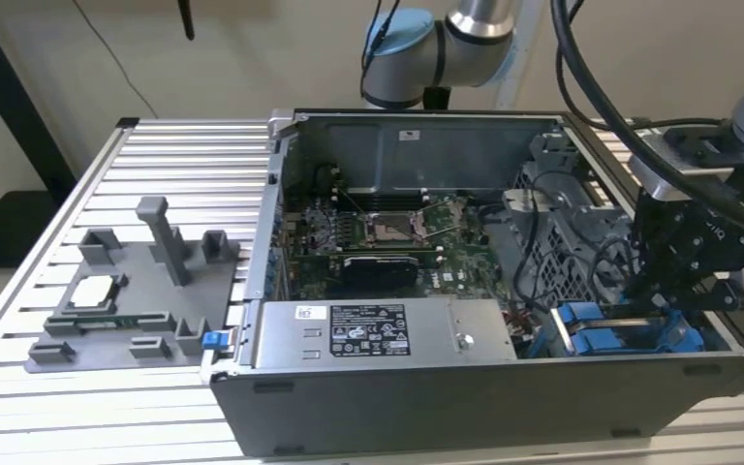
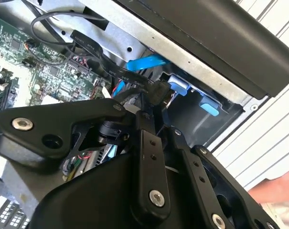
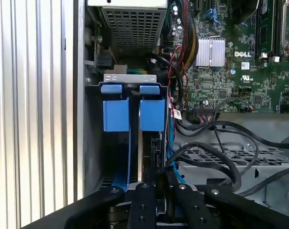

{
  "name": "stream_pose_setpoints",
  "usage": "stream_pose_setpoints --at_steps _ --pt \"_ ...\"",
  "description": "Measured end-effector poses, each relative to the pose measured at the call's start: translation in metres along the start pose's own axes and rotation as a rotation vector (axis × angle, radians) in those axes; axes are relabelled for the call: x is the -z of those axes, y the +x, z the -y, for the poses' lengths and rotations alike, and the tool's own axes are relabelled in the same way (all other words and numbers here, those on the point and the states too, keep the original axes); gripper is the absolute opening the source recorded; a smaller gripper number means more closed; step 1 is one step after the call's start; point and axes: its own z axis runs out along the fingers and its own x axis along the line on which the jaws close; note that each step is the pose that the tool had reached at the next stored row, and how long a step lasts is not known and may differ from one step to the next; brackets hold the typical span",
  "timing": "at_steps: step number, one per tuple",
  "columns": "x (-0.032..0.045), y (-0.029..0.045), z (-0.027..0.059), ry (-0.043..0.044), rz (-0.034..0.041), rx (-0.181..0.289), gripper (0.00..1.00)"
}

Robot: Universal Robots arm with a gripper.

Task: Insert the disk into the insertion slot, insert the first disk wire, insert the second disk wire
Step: 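Insert the first disk wire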

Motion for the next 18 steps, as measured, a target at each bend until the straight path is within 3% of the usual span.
stream_pose_setpoints --at_steps 9,18 --pt "0.0253 -0.0011 -0.0023 -0.0017 -0.0011 -0.003 1.00" --pt "0.0453 -0.0019 -0.0037 -0.0022 -0.0010 -0.004 1.00"
